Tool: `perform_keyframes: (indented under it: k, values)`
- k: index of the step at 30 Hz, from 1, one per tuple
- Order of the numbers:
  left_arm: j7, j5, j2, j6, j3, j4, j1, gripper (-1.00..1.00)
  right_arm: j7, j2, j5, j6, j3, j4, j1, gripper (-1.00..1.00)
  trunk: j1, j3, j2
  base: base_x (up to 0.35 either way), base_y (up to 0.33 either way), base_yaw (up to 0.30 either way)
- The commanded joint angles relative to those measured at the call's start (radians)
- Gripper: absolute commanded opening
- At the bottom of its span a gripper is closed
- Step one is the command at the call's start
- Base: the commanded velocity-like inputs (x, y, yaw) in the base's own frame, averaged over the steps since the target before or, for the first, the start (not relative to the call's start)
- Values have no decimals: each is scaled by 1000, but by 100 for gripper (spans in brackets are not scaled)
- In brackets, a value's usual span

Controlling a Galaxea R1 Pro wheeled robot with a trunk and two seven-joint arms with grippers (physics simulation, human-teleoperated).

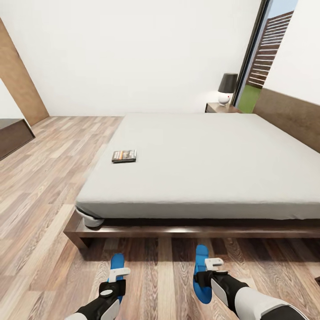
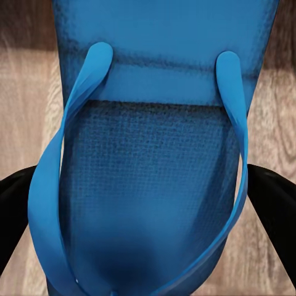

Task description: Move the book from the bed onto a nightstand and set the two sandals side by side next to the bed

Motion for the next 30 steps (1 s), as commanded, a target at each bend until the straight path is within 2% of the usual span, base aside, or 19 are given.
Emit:
perform_keyframes:
  k: [1, 11, 16, 23, 27, 29, 30]
  values:
    - [5, 10, 0, -4, -9, 0, -1, -100, -1, 0, -10, 6, 8, -2, 0, -100, 0, -1, 0, 5, 4, 0]
    - [4, 9, 0, -5, -9, 0, -1, -100, -6, 8, -9, 11, 7, -4, -1, -100, 0, -1, 0, 6, 3, -30]
    - [5, 9, 0, -4, -9, 0, -1, -100, -5, 5, -9, 10, 7, -6, -1, -100, 0, -1, 0, 171, 89, -153]
    - [5, 8, -1, -2, -10, 0, -1, -100, -3, 3, -9, 7, 7, -5, -1, -100, 0, -1, 0, 66, 40, -24]
    - [4, 9, -3, 12, -9, 0, -1, -100, -2, 3, -9, 2, 7, -3, -1, -100, 0, -1, 0, 8, 5, -3]
    - [4, 10, -2, 38, -7, -3, -1, -100, -2, 5, -5, 0, 8, -2, -1, -100, 0, -1, 0, 3, 2, -1]
    - [4, 10, -2, 75, -7, -6, -1, -100, -1, 6, -4, 0, 8, -1, -1, -100, 0, -1, 0, 2, 1, -1]
